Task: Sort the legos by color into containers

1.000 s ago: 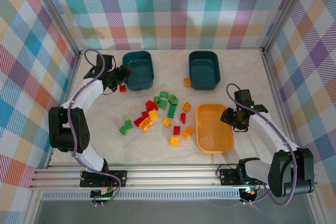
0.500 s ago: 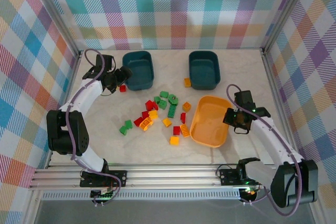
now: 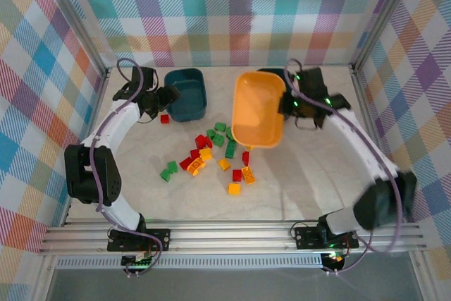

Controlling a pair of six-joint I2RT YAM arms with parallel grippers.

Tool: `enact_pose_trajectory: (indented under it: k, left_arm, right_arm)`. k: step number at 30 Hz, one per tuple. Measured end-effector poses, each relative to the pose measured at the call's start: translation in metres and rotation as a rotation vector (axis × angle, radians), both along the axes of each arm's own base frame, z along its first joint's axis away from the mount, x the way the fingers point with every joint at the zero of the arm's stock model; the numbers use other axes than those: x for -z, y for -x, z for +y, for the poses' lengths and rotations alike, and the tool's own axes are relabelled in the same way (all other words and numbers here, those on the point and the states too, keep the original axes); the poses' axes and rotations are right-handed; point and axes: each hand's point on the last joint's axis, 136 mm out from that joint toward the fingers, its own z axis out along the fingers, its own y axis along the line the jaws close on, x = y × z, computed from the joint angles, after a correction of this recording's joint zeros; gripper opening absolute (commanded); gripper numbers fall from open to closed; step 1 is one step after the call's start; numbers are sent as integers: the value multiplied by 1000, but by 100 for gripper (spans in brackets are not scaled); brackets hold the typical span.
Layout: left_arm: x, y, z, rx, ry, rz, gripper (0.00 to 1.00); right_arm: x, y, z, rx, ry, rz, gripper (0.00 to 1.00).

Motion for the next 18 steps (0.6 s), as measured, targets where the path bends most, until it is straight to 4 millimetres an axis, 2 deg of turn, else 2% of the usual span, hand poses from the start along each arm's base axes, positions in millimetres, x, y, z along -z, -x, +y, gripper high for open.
enact_pose_trajectory:
  k: [2,5,8,11,13,16,18]
  left_arm:
    - [6,3,-1,3,-2,26,78]
    - [10,6,-4,-1,8,44,77]
    - [17,15,-8,-4,25,62,77]
    - [28,34,-15,3,41,99,77]
    - [30,44,-21,11,56,112,77]
    - [28,51,-25,18,73,112,77]
    - [24,53,-26,19,77,101,77]
  right_arm:
    - [4,-44,23,-36,-4,-9,0]
    - [24,-91,46,-68,1,4,0]
    - [49,-125,64,-93,19,23,0]
    - [70,-145,77,-115,38,54,0]
    - [78,-158,85,-128,42,60,0]
    - [86,-171,96,-141,40,62,1]
    - [92,-175,100,-146,40,70,4]
